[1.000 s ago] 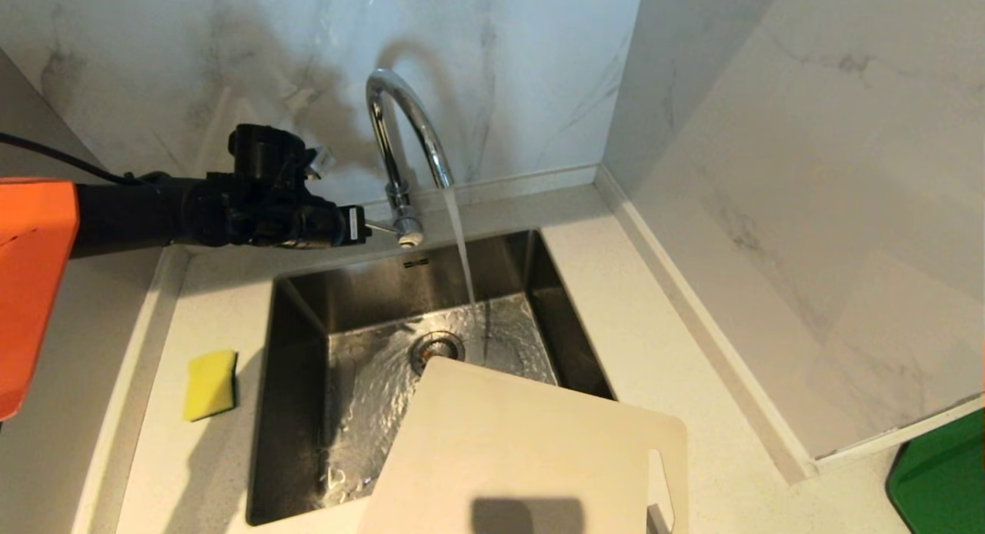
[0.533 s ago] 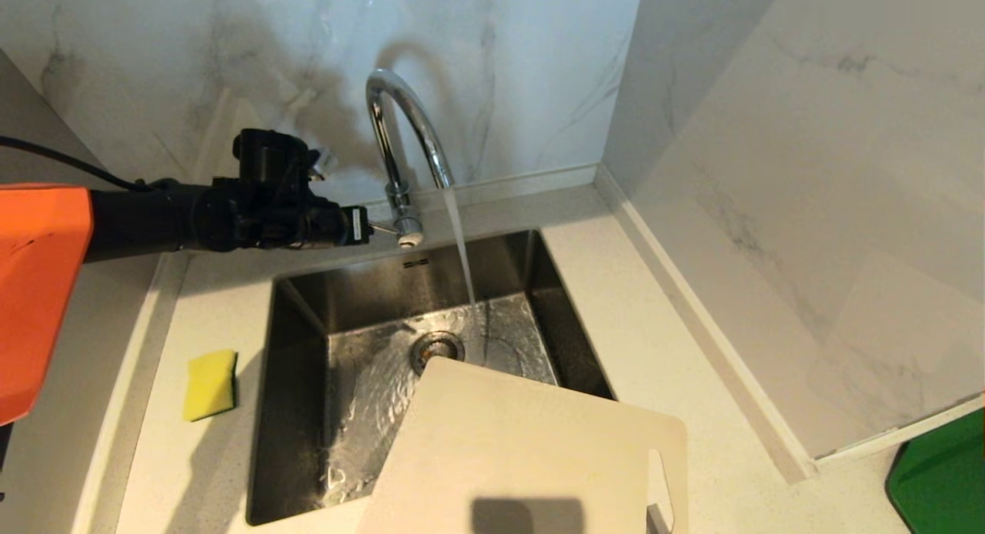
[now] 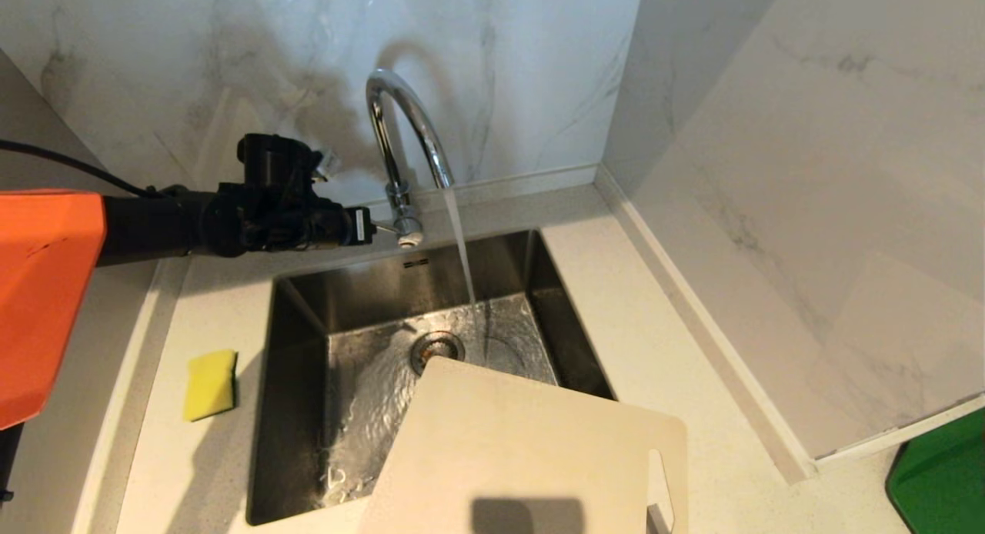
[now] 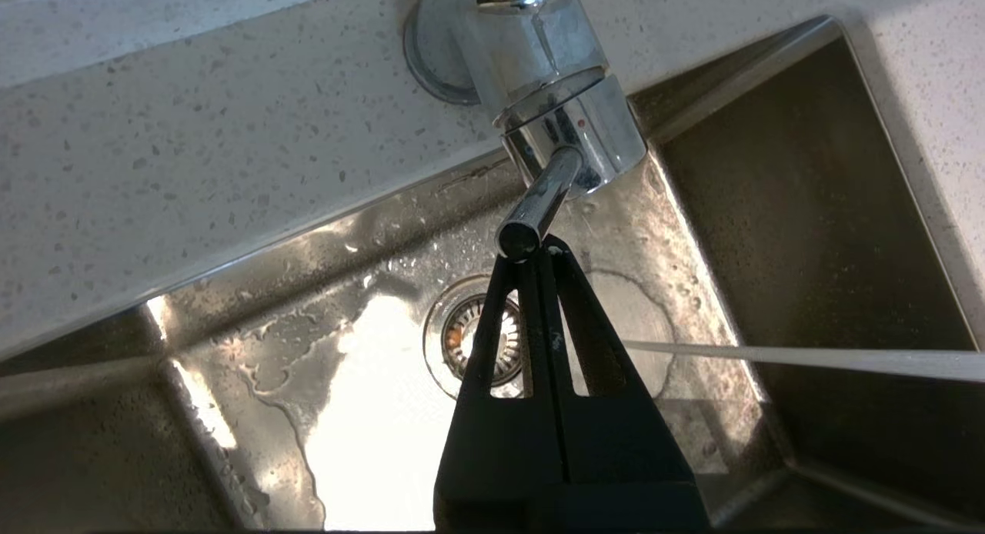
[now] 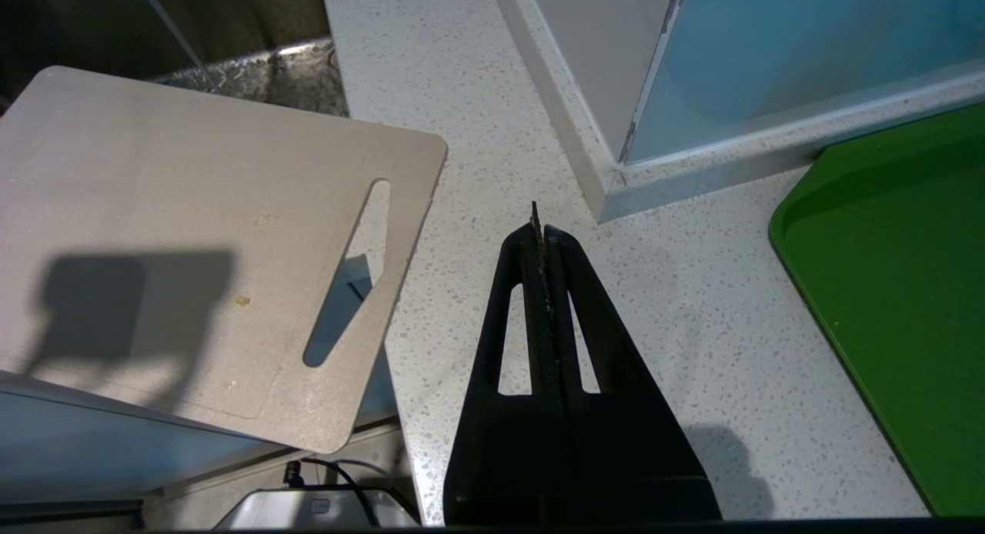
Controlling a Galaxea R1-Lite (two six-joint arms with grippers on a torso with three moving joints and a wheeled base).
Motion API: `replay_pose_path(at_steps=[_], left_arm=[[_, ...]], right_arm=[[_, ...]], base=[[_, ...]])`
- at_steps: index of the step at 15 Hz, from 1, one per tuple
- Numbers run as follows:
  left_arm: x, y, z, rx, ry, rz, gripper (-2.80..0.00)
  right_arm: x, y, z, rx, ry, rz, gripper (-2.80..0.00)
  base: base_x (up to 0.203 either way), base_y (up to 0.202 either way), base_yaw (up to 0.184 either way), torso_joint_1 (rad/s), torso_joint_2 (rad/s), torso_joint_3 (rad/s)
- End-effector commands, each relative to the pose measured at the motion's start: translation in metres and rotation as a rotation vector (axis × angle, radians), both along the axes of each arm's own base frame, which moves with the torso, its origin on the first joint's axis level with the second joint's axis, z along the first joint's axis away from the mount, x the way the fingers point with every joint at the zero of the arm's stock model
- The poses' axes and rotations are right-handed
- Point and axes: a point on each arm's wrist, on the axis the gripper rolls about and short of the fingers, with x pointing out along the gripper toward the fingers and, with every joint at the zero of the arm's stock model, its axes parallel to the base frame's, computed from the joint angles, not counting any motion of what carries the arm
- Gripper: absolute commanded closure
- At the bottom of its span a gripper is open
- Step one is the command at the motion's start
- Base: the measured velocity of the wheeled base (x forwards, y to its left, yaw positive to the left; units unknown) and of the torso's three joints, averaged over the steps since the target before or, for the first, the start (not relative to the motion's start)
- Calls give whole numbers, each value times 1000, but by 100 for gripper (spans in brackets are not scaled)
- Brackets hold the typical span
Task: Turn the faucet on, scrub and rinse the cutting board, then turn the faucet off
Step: Turn off the tap
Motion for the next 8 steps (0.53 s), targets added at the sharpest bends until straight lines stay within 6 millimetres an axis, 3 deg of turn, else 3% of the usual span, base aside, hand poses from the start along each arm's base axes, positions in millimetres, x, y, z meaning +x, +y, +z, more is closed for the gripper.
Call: replay_pose_path(at_steps=[1, 8], left_arm=[[2, 0, 1, 8, -38, -4, 0], [4, 0, 6, 31, -102, -14, 0]], right_arm=[[0, 0, 0, 0, 1, 0, 0], [0, 0, 0, 0, 1, 0, 0]], base=[[0, 0, 0, 0, 0, 0], [0, 0, 0, 0, 0, 0]])
